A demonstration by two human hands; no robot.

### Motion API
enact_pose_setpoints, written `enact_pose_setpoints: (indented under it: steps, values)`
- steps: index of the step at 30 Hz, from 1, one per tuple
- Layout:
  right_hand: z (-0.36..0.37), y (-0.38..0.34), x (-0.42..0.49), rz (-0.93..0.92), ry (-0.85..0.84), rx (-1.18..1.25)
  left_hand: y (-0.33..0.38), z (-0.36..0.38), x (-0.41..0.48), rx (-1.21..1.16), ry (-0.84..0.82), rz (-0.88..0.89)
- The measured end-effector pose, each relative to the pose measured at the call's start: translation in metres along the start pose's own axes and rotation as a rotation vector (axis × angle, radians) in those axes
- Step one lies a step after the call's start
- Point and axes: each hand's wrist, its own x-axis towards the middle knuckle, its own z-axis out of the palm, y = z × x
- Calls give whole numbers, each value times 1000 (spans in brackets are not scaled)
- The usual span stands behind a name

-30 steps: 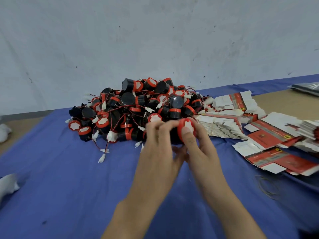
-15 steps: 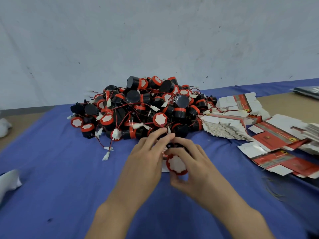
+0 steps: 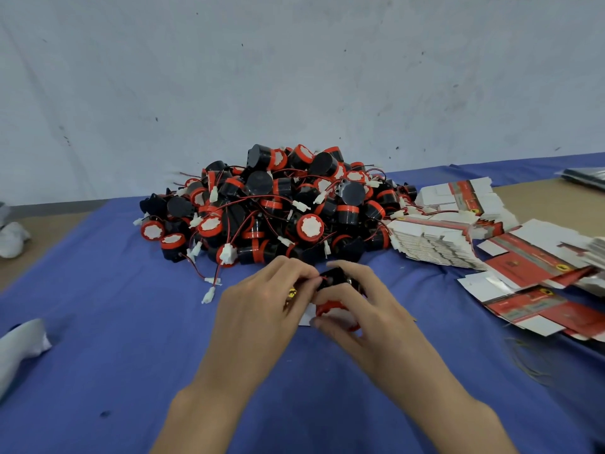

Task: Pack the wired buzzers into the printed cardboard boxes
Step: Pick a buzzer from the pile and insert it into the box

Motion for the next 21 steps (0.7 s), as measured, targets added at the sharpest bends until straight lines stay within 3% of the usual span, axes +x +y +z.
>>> enact_pose_setpoints:
  steps: [9, 14, 21]
  values:
    - [5, 5, -3, 123, -164, 54, -4, 3, -11, 48, -92, 125]
    - [1, 3, -5, 107, -111, 153, -1, 6, -11, -24, -18, 17]
    - [-1, 2, -3, 160, 27, 204, 8, 15, -12, -324, -34, -240]
